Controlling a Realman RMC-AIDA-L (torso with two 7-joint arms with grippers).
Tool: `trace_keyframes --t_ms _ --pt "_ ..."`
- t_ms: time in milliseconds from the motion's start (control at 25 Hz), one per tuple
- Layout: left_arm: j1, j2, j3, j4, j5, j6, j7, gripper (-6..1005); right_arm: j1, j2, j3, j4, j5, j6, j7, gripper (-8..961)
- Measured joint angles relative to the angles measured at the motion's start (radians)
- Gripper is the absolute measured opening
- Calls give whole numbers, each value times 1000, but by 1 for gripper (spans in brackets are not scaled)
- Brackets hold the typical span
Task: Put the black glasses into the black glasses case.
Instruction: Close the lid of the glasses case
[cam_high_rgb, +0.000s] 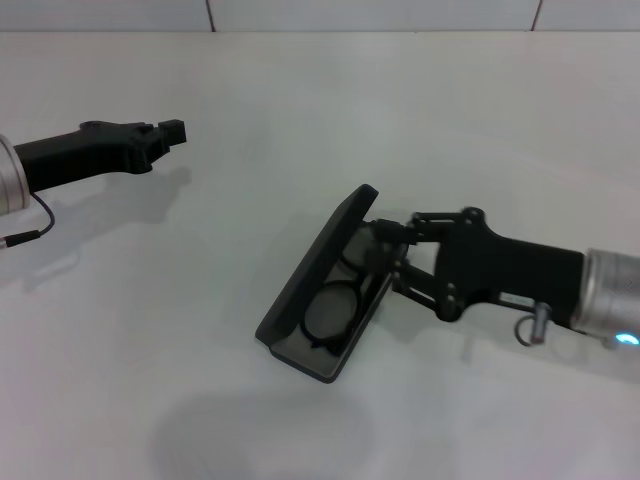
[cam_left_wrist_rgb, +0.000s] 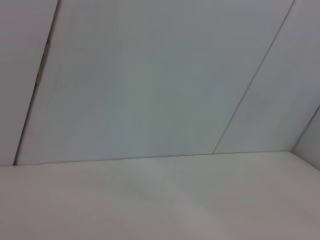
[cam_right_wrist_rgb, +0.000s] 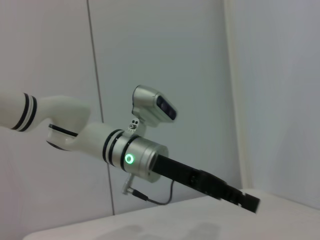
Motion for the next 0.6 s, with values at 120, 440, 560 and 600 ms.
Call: trace_keyframes --t_ms 120,440,560,600 --pt "1 0 0 -1 0 -1 2 43 46 0 -35 -5 22 26 40 317" --pt "11 0 -1 -4 3 1 2 43 130 -12 -75 -151 -79 203 280 155" --pt "12 1 0 -5 3 3 2 43 171 -22 -39 -242 -269 265 475 94" --pt "12 1 1 -5 4 4 2 43 179 -23 -18 -275 -342 273 540 75"
